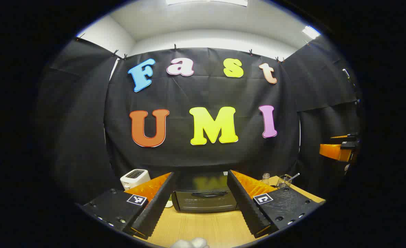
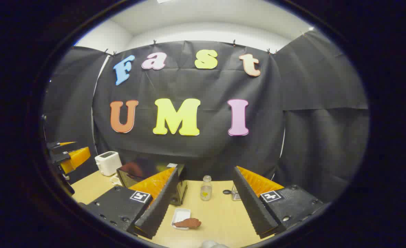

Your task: Open the electric oven with the left hand, put the food in, and close the electric oven.

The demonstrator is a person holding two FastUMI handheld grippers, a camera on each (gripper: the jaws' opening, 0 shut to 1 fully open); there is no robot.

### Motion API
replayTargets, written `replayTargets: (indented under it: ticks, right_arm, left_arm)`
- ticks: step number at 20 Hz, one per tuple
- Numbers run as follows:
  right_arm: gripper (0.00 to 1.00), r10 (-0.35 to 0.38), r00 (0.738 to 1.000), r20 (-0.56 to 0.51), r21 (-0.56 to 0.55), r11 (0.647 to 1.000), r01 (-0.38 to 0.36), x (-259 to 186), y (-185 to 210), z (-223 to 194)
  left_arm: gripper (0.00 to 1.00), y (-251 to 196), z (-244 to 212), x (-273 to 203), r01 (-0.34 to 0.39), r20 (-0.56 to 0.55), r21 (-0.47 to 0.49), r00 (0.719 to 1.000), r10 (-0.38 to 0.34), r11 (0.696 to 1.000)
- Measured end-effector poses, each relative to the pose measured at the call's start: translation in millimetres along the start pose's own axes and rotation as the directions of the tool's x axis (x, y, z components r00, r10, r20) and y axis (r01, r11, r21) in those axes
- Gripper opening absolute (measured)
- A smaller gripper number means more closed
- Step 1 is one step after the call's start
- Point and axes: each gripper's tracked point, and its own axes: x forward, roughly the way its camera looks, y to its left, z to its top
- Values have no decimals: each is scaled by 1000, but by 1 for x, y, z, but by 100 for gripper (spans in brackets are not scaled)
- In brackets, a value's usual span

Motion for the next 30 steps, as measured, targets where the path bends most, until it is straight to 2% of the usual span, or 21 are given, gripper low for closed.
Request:
replayTargets:
  ticks: [2,3,5,6,11,12,15,16,18,20,25,28,29,30]
  right_arm:
    - [100,-7,1000,3,4,1000,7,-3,2,-1]
    - [96,-11,1000,4,4,1000,11,-5,2,-1]
    - [100,-16,1000,0,5,1000,16,-7,3,-3]
    - [96,-18,1000,-1,2,1000,18,-8,4,-4]
    - [100,-25,999,-24,-1,1000,25,-12,5,-12]
    - [96,-32,999,-25,1,999,32,-13,3,-12]
    - [96,-50,997,-50,-12,999,50,-17,-1,-17]
    - [100,-62,996,-58,-19,998,61,-20,-4,-16]
    - [96,-84,994,-75,-26,996,82,-27,-8,-17]
    - [100,-96,992,-86,-11,995,96,-35,-10,-16]
    - [100,-149,982,-118,0,989,150,-51,-31,-23]
    - [100,-189,970,-150,-17,982,189,-59,-47,-31]
    - [96,-201,967,-158,-24,980,200,-62,-51,-34]
    - [100,-214,963,-167,-29,977,212,-64,-56,-37]
  left_arm:
    - [96,-6,0,4,25,-2,1,1000,-25,1000]
    - [96,-6,0,4,32,2,0,999,-32,999]
    - [96,-7,0,4,44,1,2,999,-44,999]
    - [96,-6,-1,4,46,2,5,999,-46,999]
    - [96,-1,-8,6,33,9,13,999,-33,999]
    - [96,-3,-13,10,41,3,15,999,-41,999]
    - [96,-8,-22,28,58,-1,17,998,-58,998]
    - [96,-9,-27,36,57,0,14,998,-58,998]
    - [96,-13,-35,57,61,-1,8,998,-61,998]
    - [96,-15,-52,83,60,-20,7,998,-60,998]
    - [96,-29,-114,150,73,-127,-27,989,-76,997]
    - [96,-30,-151,177,69,-206,-33,976,-74,997]
    - [96,-33,-160,182,71,-219,-34,973,-77,997]
    - [97,-32,-169,188,68,-236,-27,969,-72,997]
